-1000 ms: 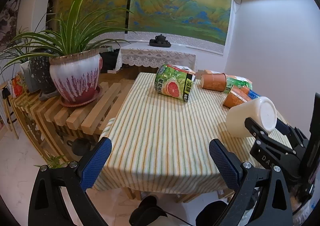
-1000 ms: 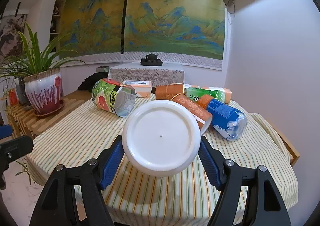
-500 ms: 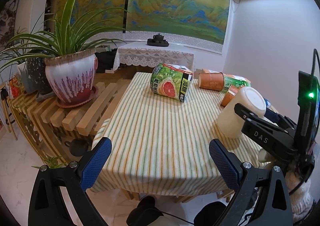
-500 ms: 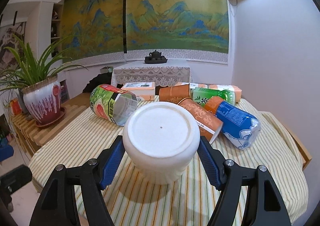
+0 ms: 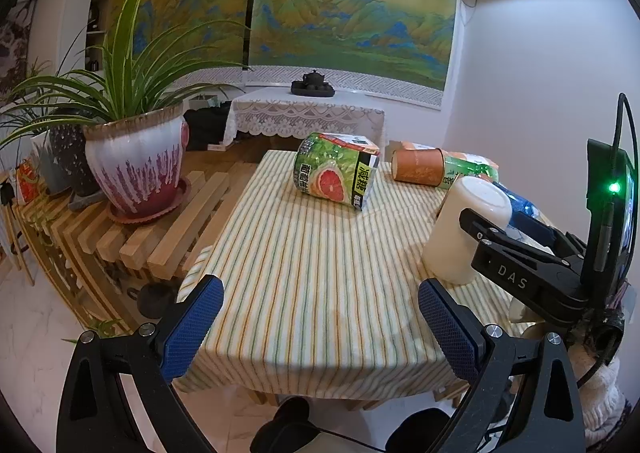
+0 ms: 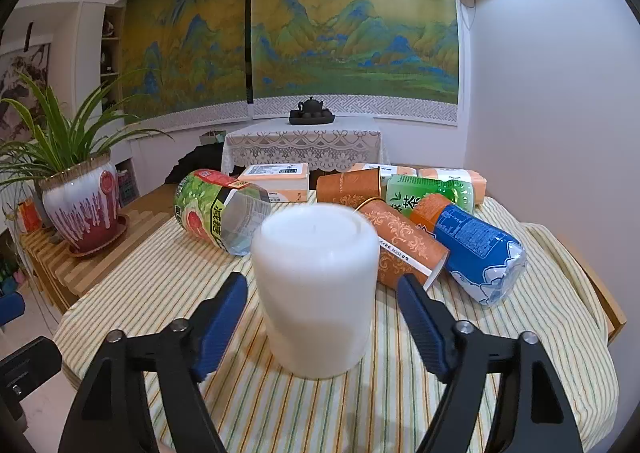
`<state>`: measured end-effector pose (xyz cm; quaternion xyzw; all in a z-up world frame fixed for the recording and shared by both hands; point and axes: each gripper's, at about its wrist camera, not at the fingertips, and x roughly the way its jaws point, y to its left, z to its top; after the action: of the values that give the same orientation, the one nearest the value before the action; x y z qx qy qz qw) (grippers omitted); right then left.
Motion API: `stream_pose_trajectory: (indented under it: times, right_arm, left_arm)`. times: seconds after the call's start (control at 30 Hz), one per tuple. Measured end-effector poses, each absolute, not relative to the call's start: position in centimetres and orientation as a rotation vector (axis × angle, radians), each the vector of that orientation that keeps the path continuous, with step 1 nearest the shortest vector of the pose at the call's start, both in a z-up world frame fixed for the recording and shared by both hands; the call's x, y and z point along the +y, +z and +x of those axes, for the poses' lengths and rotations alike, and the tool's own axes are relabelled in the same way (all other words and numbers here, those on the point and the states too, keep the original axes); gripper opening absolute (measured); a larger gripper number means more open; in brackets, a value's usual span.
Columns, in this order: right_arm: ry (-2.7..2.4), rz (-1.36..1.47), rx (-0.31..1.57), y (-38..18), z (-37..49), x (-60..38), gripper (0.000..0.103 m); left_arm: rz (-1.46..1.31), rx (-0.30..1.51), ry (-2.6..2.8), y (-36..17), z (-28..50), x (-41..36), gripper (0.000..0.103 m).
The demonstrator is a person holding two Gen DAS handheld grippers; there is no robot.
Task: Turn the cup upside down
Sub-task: 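Set the white cup upside down on the cloth and open the right gripper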
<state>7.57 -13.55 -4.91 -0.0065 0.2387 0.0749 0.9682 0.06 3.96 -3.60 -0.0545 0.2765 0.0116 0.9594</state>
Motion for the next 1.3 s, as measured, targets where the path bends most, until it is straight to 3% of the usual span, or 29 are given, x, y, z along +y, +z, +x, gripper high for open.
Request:
stream_pose_trajectory:
  times: [1.0,1.3]
  right_arm:
    - [0.075,0.062,0.399,-1.5,0.0,-18.5,0.080]
    - [0.047,0.090,0.353,-0.1,-2.9,-19.6,0.087]
  left_arm:
    - [-0.051,0.460,-0.023,-0.6,-1.3,0.5,0.100]
    - [-0.035,0.401,-0.025,0.7,-2.1,-0.9,0.102]
